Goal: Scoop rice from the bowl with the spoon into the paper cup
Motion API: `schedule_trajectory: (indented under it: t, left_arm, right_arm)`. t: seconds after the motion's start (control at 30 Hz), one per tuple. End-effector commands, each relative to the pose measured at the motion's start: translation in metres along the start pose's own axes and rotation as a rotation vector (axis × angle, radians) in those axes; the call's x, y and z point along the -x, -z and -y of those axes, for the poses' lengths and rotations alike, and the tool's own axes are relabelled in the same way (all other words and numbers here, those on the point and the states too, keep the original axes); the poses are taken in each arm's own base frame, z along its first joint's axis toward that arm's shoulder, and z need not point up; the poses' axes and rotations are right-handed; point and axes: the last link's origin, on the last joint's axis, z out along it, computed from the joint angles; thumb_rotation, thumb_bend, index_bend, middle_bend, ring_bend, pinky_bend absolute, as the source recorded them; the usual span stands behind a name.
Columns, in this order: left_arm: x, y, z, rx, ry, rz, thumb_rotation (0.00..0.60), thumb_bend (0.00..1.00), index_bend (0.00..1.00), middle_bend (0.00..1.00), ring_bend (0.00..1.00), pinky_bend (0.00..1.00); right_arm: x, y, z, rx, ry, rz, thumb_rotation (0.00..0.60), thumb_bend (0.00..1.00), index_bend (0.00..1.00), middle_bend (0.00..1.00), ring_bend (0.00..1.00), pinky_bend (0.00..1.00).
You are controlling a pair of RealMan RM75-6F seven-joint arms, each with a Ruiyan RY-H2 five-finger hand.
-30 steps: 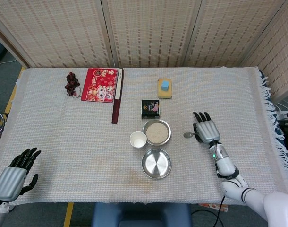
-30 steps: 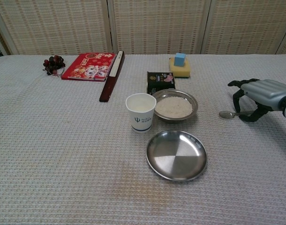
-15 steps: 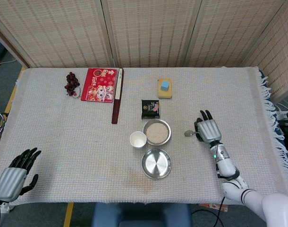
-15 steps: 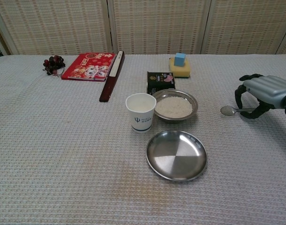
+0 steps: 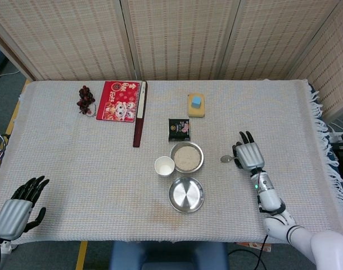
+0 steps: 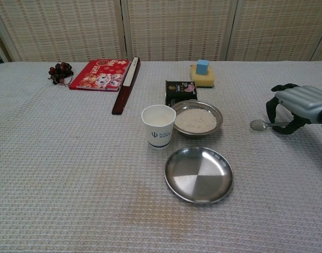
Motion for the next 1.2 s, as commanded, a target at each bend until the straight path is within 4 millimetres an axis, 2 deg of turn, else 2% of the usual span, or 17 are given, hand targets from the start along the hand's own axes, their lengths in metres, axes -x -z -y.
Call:
schedule_trajectory:
  t: [0.03,0.37,0.87,1.2]
  left_arm:
    - [0.000,0.000,0.000,0.000,0.000,0.001,0.600,0.48,0.00,0.00,0.00,0.15]
    - [0.000,0.000,0.000,0.000,0.001,0.000,0.600,0.49,0.00,0.00,0.00,0.15]
    - [-0.001,0.001,0.000,0.003,0.006,0.000,0.600,0.48,0.00,0.00,0.00,0.15]
    - [-0.001,0.002,-0.001,0.008,0.009,-0.002,0.600,0.49,0.00,0.00,0.00,0.15]
  right_arm:
    - [0.000,0.000,0.000,0.002,0.002,-0.003,0.600,0.33,0.80,0.45,0.04,0.00]
    - [0.001,0.000,0.002,0.013,0.012,-0.014,0.600,0.34,0.90,0.55,0.12,0.00]
    - [0.000,-0.001,0.002,0.017,0.016,-0.021,0.600,0.34,0.93,0.57,0.12,0.00]
    - [-0.027,0.003,0.001,-0.005,0.023,-0.098,0.600,0.34,0.93,0.57,0.12,0.00]
